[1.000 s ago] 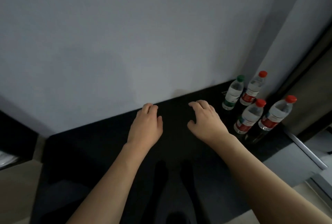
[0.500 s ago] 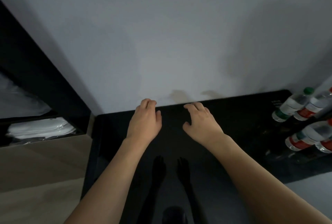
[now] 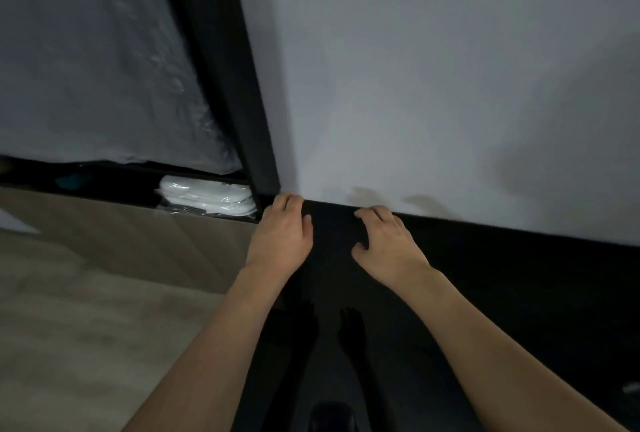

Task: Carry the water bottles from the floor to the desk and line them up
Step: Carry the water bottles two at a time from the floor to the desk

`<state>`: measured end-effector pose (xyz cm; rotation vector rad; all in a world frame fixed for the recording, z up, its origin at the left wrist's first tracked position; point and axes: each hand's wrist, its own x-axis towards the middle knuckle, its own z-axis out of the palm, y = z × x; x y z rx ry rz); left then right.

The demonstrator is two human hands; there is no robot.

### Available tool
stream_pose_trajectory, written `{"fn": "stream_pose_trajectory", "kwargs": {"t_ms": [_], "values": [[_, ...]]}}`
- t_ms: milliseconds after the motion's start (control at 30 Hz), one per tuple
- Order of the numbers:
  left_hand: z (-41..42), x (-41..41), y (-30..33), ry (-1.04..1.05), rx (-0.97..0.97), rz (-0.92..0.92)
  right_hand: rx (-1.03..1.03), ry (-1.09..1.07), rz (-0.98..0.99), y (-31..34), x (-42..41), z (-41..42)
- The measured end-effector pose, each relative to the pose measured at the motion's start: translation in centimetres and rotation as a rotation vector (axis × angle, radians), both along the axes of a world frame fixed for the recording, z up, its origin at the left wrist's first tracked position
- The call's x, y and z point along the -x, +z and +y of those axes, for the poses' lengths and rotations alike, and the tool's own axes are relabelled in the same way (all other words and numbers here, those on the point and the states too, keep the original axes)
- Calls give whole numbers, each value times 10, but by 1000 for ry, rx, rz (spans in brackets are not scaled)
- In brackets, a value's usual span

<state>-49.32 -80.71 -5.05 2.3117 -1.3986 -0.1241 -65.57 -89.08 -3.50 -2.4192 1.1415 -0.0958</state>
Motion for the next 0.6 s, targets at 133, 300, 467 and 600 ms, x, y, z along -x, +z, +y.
{"fn": "stream_pose_trajectory", "kwargs": {"t_ms": [133,300,467,600], "values": [[50,-21,4,163,-26,8,-13,142,-16,1,-32,24],[122,-39,12,373,-74,-14,-14,332,-53,5,-73,63],[215,-45,10,554,-78,-8,-38,530,-61,4,-113,128],[288,-51,12,694,-76,-9,-41,670,-51,4,-140,190]]}}
